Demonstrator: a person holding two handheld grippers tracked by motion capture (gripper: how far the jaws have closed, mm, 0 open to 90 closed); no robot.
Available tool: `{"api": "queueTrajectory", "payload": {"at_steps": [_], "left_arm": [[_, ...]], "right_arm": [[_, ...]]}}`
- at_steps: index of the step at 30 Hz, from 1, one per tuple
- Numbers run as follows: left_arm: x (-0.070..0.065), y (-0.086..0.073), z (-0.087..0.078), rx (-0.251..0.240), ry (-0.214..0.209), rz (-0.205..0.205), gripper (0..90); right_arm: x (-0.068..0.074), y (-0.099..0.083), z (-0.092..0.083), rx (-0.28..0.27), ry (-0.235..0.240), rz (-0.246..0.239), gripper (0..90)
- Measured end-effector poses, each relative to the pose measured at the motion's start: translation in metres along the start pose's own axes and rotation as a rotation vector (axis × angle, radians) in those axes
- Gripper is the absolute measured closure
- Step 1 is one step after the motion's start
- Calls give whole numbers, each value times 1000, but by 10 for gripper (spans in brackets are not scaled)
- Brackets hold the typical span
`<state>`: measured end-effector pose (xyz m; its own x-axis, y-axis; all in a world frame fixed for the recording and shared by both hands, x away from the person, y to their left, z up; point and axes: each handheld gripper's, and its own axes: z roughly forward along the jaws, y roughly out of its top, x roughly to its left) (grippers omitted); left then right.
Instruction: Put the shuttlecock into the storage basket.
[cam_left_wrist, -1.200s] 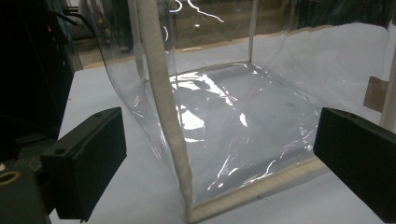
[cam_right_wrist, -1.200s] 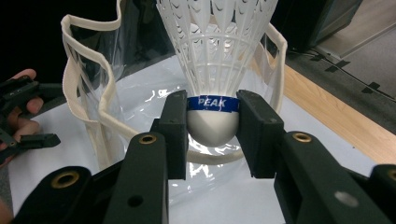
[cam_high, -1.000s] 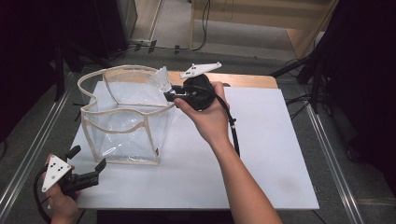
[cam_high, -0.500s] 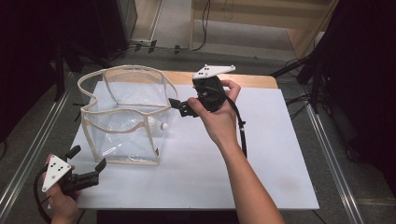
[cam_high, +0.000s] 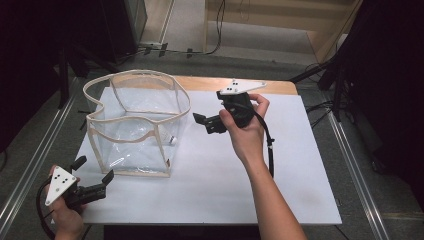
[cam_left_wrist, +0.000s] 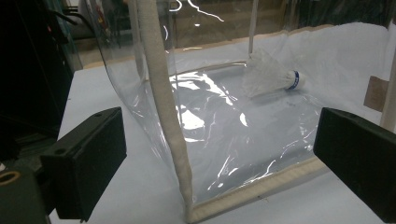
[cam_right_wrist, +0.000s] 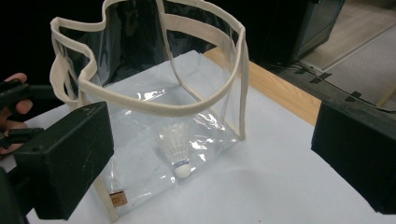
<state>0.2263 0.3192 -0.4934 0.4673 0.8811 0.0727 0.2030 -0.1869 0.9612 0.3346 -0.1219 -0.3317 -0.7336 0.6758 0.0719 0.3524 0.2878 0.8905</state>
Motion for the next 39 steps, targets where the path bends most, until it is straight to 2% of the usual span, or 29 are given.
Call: {"api": "queueTrajectory", "payload": {"at_steps": [10,19,26,39], "left_arm": [[0,0,0,1,4,-4,32],[0,0,0,5,11,1,32],[-1,0,0,5,9,3,32],[0,0,0,3,10,0,32]], "right_arm": [[-5,-25,-7,-8,-9,-9,0],[-10,-48,-6,-4,-7,1,0],[-13,-60,-9,-10,-12,16,0],[-19,-78,-25,-31,-38,30,0]]}}
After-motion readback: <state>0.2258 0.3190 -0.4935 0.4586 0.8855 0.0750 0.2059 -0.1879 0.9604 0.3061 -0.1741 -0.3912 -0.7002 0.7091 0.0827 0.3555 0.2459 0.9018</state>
